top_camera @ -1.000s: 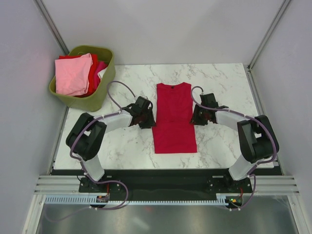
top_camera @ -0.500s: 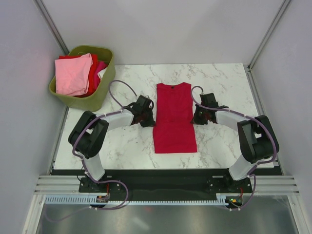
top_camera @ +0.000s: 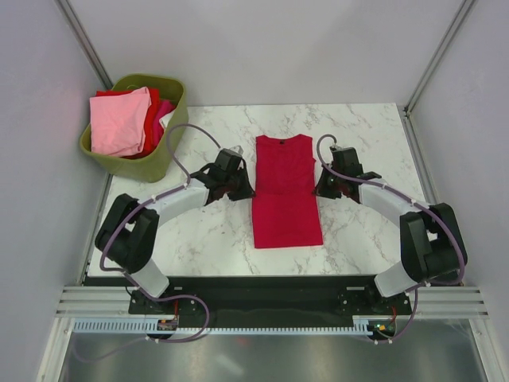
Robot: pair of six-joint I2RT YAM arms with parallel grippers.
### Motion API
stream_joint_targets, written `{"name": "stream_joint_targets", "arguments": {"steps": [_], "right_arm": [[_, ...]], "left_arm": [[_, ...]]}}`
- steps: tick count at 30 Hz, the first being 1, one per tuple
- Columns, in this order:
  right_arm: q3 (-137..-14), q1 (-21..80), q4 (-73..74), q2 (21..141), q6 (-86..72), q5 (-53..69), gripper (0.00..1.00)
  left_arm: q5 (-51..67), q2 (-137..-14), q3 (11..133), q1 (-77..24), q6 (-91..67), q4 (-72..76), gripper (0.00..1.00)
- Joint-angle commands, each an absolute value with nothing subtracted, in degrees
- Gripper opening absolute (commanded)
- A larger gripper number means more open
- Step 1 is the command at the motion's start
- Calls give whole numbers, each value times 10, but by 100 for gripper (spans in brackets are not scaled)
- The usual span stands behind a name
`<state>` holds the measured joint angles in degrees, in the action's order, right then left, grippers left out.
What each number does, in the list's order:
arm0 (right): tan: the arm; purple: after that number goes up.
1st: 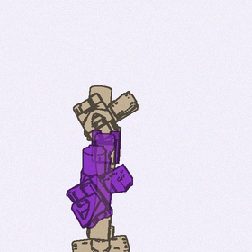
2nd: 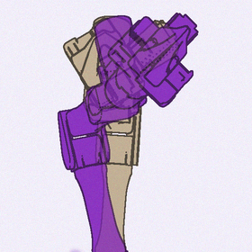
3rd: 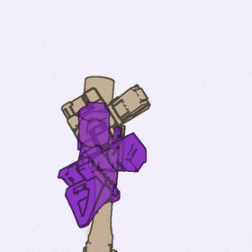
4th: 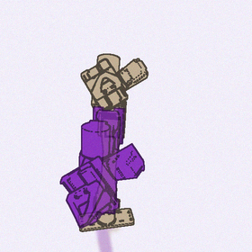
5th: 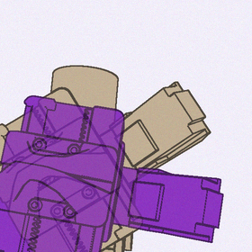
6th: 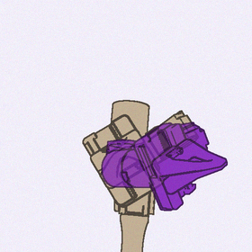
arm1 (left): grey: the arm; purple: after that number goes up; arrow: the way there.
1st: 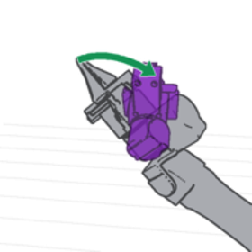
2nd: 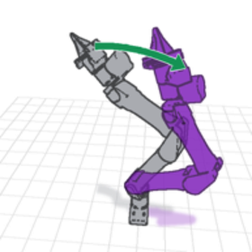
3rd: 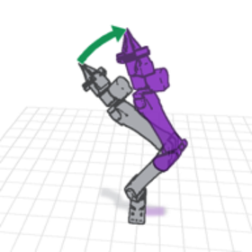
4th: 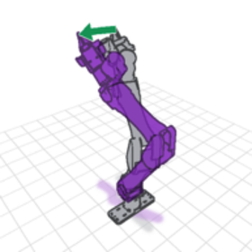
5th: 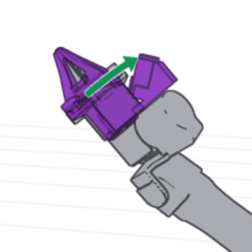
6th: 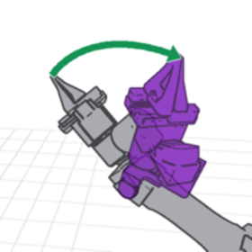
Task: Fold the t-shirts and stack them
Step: Fold the tshirt
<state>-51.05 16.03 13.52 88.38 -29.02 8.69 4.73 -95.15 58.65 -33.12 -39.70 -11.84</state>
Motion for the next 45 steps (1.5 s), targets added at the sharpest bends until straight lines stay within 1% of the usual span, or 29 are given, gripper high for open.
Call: {"name": "stream_joint_targets", "arguments": {"steps": [1, 2, 3, 5, 9, 11, 14, 15, 18, 24, 33, 34, 37, 38, 40, 42, 45], "right_arm": [[-524, 163, 143, 854, -284, 82, 1], [-523, 163, 145, 854, -283, 81, 4], [-522, 163, 146, 853, -283, 81, 11], [-520, 163, 147, 855, -282, 80, 19], [-521, 163, 142, 876, -280, 79, 22], [-522, 163, 139, 887, -279, 79, 28], [-525, 163, 132, 903, -279, 76, 30], [-526, 163, 128, 909, -280, 76, 33], [-527, 163, 120, 918, -283, 75, 34], [-538, 163, 118, 941, -287, 70, 34], [-536, 164, 120, 948, -287, 45, 37], [-536, 164, 120, 948, -287, 46, 37], [-537, 165, 119, 947, -287, 54, 28], [-537, 163, 119, 947, -287, 54, 18], [-536, 163, 120, 939, -288, 56, 6], [-534, 163, 121, 928, -287, 57, 1], [-527, 164, 125, 912, -287, 62, 0]], "left_arm": [[63, -916, 583, -330, -369, -104, 2], [69, -911, 583, -332, -369, -104, 2], [69, -910, 584, -332, -367, -104, 2], [73, -912, 588, -333, -364, -105, 2], [80, -931, 594, -334, -363, -105, 2], [82, -938, 596, -334, -363, -105, 2], [80, -955, 600, -334, -362, -104, 2], [80, -961, 600, -334, -362, -103, 2], [76, -968, 603, -334, -360, -103, 2], [76, -976, 606, -334, -356, -104, 2], [76, -978, 609, -334, -353, -104, 2], [76, -978, 608, -334, -353, -103, 2], [76, -978, 608, -334, -353, -104, 2], [76, -976, 608, -334, -354, -103, 2], [77, -973, 609, -334, -353, -104, 2], [77, -969, 608, -334, -353, -103, 2], [77, -961, 606, -334, -350, -105, 2]]}}
